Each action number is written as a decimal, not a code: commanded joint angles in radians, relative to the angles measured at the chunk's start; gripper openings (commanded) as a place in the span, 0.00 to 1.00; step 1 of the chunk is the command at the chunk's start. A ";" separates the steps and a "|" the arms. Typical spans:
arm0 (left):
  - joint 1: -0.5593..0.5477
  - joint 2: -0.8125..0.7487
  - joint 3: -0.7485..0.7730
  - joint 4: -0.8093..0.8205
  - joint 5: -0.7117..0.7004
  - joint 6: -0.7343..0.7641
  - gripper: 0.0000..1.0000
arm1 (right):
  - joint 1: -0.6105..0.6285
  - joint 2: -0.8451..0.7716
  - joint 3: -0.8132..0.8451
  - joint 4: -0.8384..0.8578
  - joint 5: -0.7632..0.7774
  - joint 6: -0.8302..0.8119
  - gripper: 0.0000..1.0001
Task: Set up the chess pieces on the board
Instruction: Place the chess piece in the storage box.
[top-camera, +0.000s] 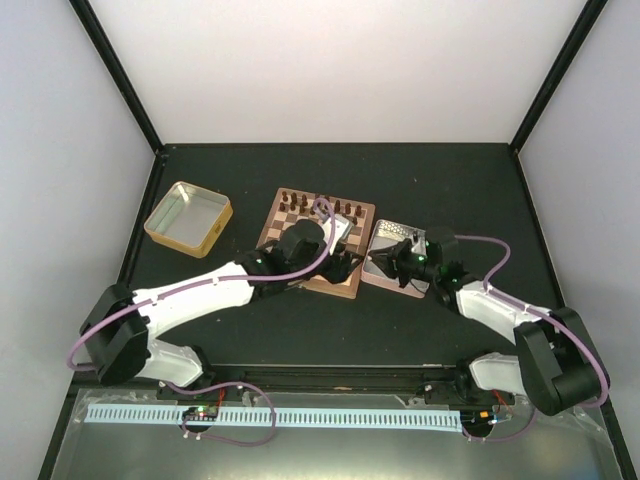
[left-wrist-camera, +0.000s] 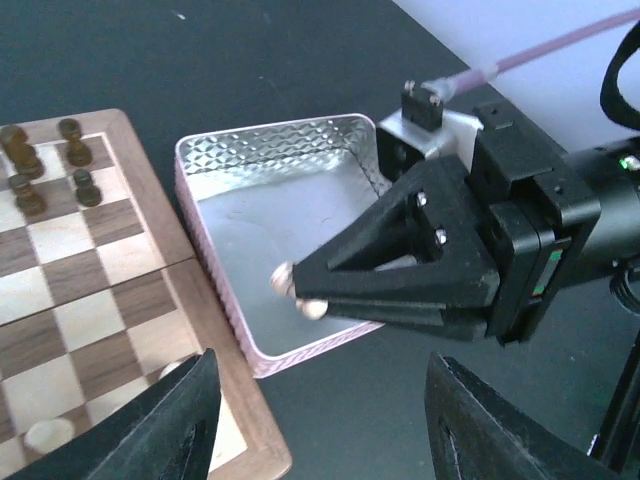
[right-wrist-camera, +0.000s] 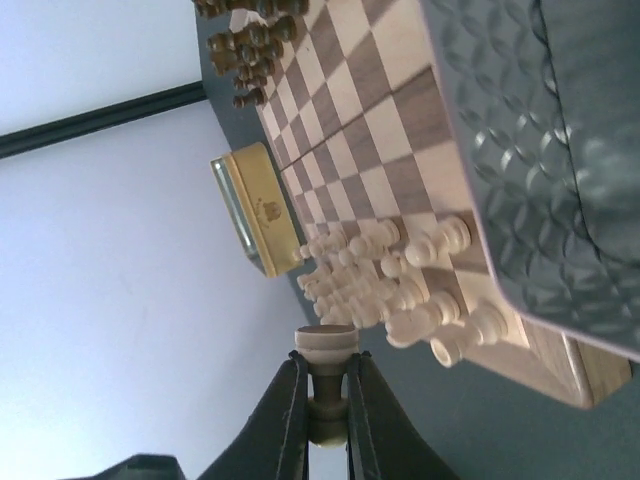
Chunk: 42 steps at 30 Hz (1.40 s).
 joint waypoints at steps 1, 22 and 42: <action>-0.020 0.065 0.014 0.140 -0.024 0.032 0.56 | -0.013 -0.045 -0.087 0.217 -0.047 0.312 0.07; -0.023 0.118 0.063 0.059 -0.070 0.000 0.52 | -0.202 0.211 0.091 -0.213 0.180 0.061 0.11; -0.025 0.215 0.196 -0.074 -0.086 0.008 0.52 | -0.200 0.234 0.287 -0.376 0.372 -0.453 0.38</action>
